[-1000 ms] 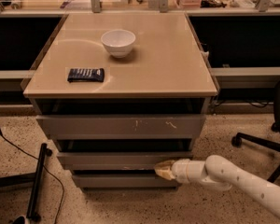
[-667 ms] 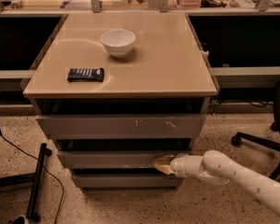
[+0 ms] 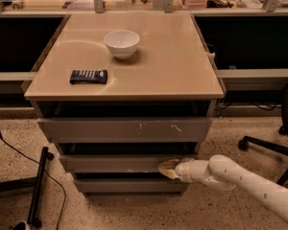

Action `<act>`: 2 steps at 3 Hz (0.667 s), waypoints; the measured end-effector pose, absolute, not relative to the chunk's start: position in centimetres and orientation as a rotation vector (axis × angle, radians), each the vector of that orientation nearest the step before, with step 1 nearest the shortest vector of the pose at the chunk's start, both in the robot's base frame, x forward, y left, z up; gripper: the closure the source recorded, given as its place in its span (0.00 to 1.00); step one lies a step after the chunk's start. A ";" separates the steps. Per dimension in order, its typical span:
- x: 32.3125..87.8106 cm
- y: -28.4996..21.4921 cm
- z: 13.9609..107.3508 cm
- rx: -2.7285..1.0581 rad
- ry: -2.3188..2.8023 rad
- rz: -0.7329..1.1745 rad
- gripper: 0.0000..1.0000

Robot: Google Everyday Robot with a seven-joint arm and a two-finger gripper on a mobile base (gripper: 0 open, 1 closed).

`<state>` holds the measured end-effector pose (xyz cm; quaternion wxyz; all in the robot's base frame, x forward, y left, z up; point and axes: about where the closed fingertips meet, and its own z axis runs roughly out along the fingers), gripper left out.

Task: Close middle drawer

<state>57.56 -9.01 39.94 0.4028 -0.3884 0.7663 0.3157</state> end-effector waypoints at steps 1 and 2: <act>53.9 -10.9 40.3 -0.940 2.027 0.827 1.00; 48.0 -16.5 43.4 -0.797 2.206 0.778 1.00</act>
Offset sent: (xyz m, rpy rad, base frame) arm -0.2230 -0.1317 0.0934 -0.1961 0.3937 -0.2585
